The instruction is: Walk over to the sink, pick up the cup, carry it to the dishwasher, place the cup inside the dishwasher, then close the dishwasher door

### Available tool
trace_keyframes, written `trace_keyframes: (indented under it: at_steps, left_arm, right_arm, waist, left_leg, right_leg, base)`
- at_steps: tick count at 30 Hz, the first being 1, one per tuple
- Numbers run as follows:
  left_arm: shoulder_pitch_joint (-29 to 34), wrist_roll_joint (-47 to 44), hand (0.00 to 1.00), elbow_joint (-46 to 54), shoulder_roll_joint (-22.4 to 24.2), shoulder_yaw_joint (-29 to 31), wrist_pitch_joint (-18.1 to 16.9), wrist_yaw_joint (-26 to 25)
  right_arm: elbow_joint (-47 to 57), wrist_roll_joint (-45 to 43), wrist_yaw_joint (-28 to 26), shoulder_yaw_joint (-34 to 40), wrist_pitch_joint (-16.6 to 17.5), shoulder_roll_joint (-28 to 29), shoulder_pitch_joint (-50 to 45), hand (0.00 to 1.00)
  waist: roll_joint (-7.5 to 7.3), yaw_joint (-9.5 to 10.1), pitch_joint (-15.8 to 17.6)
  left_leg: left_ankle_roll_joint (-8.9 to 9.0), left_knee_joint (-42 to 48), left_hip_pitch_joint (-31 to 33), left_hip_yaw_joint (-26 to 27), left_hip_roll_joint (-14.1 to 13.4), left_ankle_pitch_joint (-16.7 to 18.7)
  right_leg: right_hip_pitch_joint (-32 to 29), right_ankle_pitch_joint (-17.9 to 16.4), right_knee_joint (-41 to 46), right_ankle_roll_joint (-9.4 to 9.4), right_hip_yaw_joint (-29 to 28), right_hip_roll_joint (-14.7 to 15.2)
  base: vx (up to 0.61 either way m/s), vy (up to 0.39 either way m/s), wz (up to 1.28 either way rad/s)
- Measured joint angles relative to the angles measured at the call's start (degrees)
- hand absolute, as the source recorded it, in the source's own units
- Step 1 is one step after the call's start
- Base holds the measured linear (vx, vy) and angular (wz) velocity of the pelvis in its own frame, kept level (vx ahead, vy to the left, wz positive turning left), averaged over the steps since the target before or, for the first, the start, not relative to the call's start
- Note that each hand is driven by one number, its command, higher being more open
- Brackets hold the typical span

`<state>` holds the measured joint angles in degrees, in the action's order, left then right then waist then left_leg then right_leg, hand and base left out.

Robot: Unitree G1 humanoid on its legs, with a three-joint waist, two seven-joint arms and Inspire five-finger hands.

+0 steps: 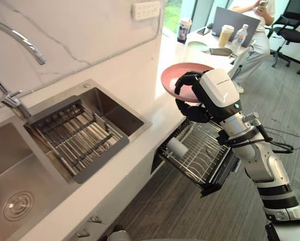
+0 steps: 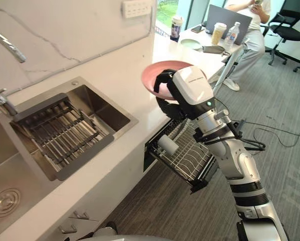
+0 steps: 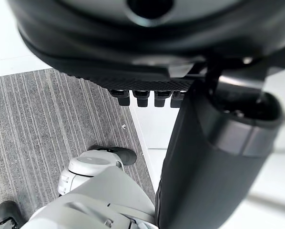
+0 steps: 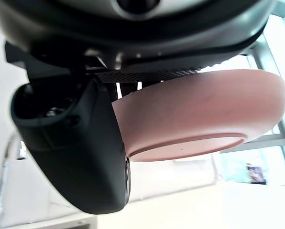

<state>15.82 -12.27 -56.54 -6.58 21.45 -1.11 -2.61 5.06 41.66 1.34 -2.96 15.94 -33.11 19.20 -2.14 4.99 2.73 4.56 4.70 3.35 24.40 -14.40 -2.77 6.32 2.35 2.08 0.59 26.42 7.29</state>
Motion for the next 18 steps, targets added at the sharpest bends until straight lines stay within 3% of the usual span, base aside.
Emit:
trace_keyframes:
  at_steps: [3,7,12,18]
  left_arm:
    - [0.1,0.6,1.00,-0.2,0.0,0.8,-0.3,0.0]
    - [-0.4,1.1,1.00,0.0,1.4,0.7,-1.1,0.0]
    - [-0.8,1.2,1.00,0.2,3.5,-0.6,-2.5,0.1]
    - [-2.9,1.1,1.00,2.4,2.7,-3.3,-2.3,0.6]
  right_arm:
    - [0.1,-2.0,-1.1,1.3,-0.8,-0.8,-0.4,0.00]
    - [1.0,-4.5,-1.7,5.3,-1.5,-0.8,-3.0,0.00]
    - [-3.0,-4.5,-2.1,7.3,-3.3,-0.6,-5.4,0.00]
    - [-12.6,-4.8,2.2,7.7,-7.0,-0.5,-4.0,0.00]
  waist:
    - [-0.20,-0.85,-0.1]
    - [-0.13,-1.04,-0.1]
    - [1.66,-1.72,1.0]
    - [2.75,-1.52,4.2]
  left_leg:
    - [1.70,-2.9,-1.1,0.0,-1.0,-2.6]
    - [2.35,-6.4,-1.2,-0.2,-0.4,-5.9]
    - [2.81,-9.8,-0.4,-1.8,-0.1,-8.7]
    - [1.58,-9.9,4.9,-4.8,0.3,-10.6]
  right_leg:
    - [0.8,-0.8,-1.9,2.34,-0.2,-1.9]
    - [0.8,-2.9,-3.6,5.27,0.6,-2.4]
    - [-0.7,-4.6,-3.2,4.71,1.8,-2.8]
    - [-5.5,-4.6,-0.8,4.29,3.8,-2.4]
  base:
    - [-0.05,-0.136,-0.09]
    - [-0.09,-0.117,0.05]
    - [-0.14,-0.021,0.12]
    - [-0.05,0.042,0.19]
